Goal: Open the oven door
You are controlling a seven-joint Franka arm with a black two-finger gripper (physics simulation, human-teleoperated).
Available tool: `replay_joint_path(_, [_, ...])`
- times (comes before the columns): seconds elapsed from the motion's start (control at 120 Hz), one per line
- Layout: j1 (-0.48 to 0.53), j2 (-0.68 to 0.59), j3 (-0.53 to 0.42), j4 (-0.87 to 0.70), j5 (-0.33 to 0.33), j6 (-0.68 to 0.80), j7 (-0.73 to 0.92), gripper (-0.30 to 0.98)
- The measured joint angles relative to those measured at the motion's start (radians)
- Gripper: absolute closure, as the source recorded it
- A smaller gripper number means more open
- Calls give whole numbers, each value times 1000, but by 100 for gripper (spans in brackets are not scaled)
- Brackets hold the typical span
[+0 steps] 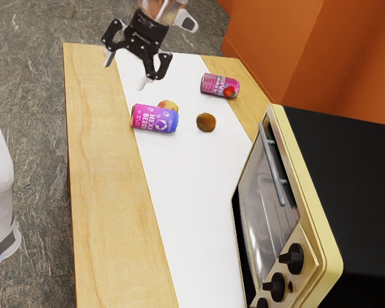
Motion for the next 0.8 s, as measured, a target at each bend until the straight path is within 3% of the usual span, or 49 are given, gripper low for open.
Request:
replay_joint_path(0.217, [-55, 11, -40, 55, -8, 174, -430, 0])
replay_joint_path(0.383, [-70, 223, -115, 308, -7, 265, -652, 0])
replay_joint_path(0.633, [-134, 293, -187, 255, -5, 511, -824, 0])
replay_joint_path(0.8, [-126, 256, -191, 139, -5, 633, -894, 0])
